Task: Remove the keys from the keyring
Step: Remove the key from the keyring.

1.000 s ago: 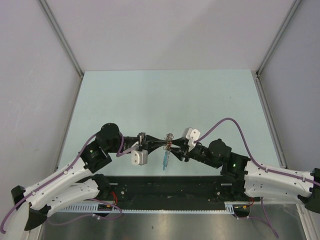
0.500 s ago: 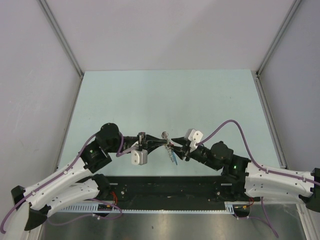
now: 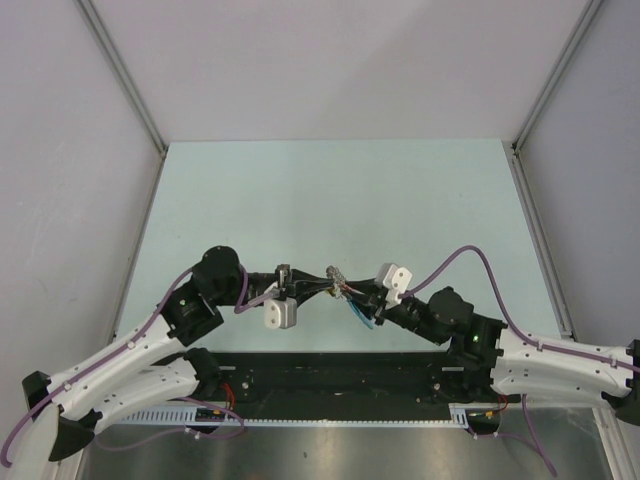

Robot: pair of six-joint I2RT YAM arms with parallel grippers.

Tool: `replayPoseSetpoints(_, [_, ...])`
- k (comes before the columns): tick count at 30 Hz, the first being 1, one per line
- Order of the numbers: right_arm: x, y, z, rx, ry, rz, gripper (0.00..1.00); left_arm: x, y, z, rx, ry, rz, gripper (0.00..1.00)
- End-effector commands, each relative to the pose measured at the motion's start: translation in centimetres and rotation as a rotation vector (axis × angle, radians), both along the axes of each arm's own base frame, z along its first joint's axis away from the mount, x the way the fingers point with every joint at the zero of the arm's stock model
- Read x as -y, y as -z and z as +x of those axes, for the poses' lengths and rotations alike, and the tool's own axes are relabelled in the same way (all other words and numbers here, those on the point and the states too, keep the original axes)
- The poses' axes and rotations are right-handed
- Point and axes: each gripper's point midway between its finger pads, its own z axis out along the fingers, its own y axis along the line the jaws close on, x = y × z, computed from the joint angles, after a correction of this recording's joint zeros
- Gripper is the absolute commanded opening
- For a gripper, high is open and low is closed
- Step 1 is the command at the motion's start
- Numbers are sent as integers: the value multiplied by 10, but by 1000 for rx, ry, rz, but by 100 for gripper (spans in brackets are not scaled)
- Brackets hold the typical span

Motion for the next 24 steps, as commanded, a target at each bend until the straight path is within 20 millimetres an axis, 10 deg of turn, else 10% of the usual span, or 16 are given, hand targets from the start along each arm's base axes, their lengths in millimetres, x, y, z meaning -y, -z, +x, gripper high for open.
replayPoseSetpoints(1, [3,-21,-1,49,3,56,29,1,-21,-2,50,14,-44,0])
replayPoseSetpoints(24, [-4,-13,-4,91,-30,19,36,6,-25,0,45,19,-64,0])
